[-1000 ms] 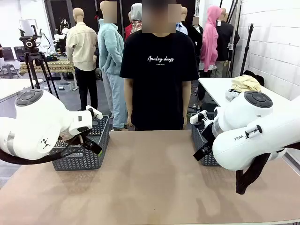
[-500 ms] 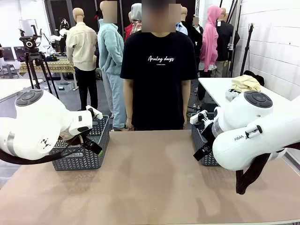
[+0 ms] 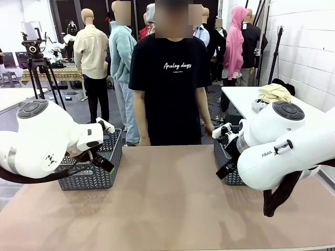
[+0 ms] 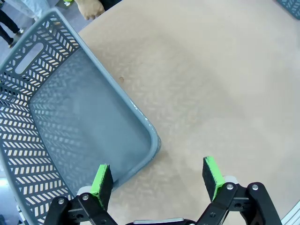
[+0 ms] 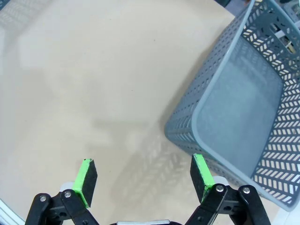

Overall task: Sort the tops and bottoms.
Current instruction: Lift clothes from the center of the table with your left hand.

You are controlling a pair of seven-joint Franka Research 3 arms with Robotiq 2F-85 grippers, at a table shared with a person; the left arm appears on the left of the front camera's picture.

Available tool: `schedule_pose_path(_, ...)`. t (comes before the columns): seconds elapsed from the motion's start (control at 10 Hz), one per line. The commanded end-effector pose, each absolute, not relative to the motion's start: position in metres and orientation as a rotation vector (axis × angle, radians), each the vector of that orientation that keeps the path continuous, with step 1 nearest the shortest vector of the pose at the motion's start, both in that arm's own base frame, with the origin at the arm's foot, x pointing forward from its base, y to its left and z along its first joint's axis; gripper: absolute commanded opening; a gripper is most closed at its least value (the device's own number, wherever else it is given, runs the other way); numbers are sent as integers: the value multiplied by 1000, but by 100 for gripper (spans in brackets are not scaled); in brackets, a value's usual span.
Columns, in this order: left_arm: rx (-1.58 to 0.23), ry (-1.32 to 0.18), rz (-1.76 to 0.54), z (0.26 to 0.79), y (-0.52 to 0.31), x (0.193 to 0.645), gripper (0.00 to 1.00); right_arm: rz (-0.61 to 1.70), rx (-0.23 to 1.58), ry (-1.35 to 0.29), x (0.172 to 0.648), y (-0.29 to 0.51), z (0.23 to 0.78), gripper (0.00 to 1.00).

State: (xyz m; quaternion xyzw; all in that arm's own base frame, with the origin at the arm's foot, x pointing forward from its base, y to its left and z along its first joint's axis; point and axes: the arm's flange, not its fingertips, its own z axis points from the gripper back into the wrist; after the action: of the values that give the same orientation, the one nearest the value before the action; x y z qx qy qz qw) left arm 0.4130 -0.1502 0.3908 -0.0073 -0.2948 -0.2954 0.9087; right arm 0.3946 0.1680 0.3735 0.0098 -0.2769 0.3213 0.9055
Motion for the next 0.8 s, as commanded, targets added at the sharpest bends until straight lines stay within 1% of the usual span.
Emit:
schedule_pose_path(0.0,-15,-607,-608,391,-150,413,100,663,21,-572,395,168,373,100)
schedule_pose_path(0.7,-15,-607,-608,391,-150,413,100,663,21,-572,395,168,373,100)
